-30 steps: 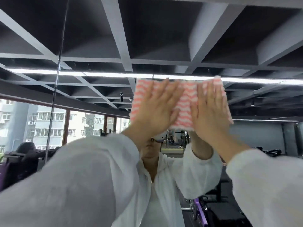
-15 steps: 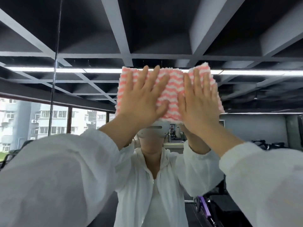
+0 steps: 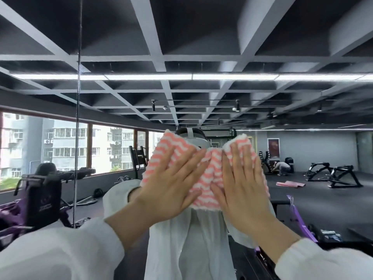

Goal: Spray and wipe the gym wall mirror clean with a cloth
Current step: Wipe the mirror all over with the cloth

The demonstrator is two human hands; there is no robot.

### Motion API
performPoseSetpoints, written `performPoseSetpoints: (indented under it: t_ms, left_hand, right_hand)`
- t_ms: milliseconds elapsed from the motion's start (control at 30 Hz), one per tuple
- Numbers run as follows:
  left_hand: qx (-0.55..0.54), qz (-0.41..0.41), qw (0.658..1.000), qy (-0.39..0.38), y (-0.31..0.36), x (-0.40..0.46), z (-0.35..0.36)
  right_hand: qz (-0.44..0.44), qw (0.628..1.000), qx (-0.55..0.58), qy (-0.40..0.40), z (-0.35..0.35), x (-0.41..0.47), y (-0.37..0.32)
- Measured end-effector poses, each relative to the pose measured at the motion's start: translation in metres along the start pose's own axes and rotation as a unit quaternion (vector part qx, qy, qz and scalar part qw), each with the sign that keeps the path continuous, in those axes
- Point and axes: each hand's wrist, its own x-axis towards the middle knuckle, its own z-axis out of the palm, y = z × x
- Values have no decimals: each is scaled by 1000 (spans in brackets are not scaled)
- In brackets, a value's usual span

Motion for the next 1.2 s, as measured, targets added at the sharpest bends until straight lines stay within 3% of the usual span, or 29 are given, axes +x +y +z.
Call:
performPoseSetpoints:
  t_ms: [167, 433, 600, 700, 867, 1033, 1200]
  left_hand:
    - [17, -55, 998, 8, -44, 24, -6]
    - [37, -274, 960, -44, -114, 44, -36]
    - [-14, -248, 969, 11, -105, 7, -26]
    - [-33, -237, 970, 30, -88, -31, -14]
    - [-40, -248, 968, 7, -40, -103, -1]
    - [-42, -244, 969, -21, 14, -169, 11]
    - [-37, -248, 968, -27, -1, -165, 10]
  right_hand:
    - [-1, 1000, -24, 9, -22, 69, -6]
    - [37, 999, -28, 7, -51, 158, -38]
    - [1, 1000, -3, 8, -35, 128, -66]
    - [-29, 998, 16, 52, -11, 93, -86]
    - [-92, 991, 10, 101, 22, 23, -114]
    - [-149, 987, -17, 53, 48, -51, -131]
    - [-137, 988, -19, 64, 39, -29, -136]
